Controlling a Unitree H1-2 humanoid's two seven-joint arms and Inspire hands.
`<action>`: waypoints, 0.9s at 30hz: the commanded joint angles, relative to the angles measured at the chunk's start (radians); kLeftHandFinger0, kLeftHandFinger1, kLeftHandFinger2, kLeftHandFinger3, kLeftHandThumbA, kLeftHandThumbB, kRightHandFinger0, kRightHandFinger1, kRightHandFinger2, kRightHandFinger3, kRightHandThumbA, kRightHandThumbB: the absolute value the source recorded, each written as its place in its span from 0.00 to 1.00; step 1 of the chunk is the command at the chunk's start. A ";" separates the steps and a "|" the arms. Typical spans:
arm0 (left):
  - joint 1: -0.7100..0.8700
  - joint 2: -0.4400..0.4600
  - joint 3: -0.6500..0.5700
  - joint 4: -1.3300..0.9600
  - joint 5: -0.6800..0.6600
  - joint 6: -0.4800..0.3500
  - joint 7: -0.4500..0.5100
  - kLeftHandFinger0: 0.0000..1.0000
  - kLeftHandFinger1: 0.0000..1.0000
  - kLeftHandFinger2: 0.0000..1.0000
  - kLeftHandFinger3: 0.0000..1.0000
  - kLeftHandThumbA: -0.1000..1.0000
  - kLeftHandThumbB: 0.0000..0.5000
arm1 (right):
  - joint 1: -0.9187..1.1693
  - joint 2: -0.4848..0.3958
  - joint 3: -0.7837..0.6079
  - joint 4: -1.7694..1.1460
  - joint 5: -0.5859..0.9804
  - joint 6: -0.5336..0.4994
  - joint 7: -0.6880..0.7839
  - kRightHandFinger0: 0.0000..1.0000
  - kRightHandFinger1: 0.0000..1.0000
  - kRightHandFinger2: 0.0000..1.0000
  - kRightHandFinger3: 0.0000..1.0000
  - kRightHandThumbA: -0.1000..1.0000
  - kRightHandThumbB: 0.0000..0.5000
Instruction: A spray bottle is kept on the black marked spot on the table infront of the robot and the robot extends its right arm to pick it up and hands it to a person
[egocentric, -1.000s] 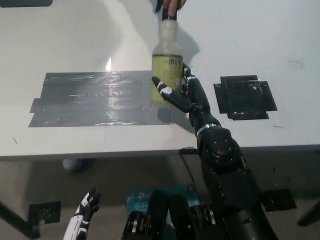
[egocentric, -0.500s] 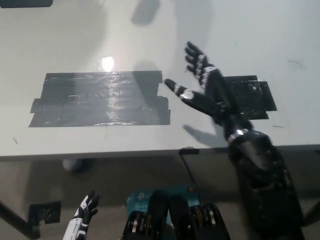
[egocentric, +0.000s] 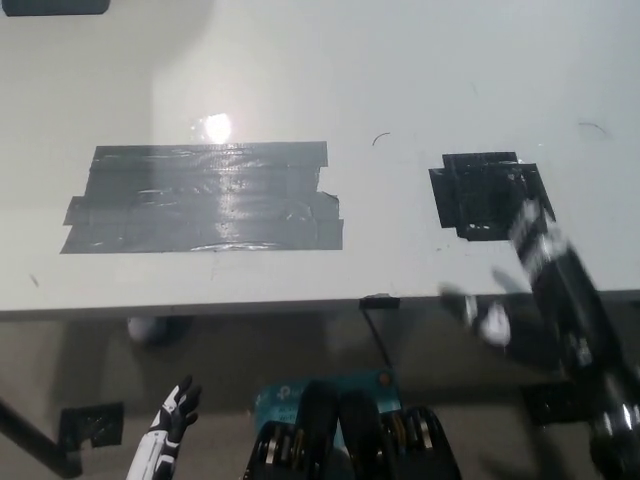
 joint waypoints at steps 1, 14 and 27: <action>-0.014 0.002 0.001 -0.023 0.000 -0.019 0.000 1.00 1.00 1.00 1.00 1.00 0.67 | 0.070 -0.019 0.022 0.057 -0.056 -0.160 0.011 1.00 1.00 1.00 1.00 0.91 0.90; -0.029 0.006 0.000 -0.031 0.002 -0.003 -0.004 1.00 1.00 1.00 1.00 1.00 0.65 | 0.062 0.009 0.027 0.434 -0.074 -0.241 -0.002 1.00 1.00 1.00 1.00 0.93 0.92; -0.030 0.008 -0.002 -0.064 0.032 0.032 0.002 1.00 1.00 1.00 1.00 1.00 0.69 | 0.068 0.007 0.024 0.441 -0.073 -0.248 0.006 1.00 1.00 1.00 1.00 0.93 0.91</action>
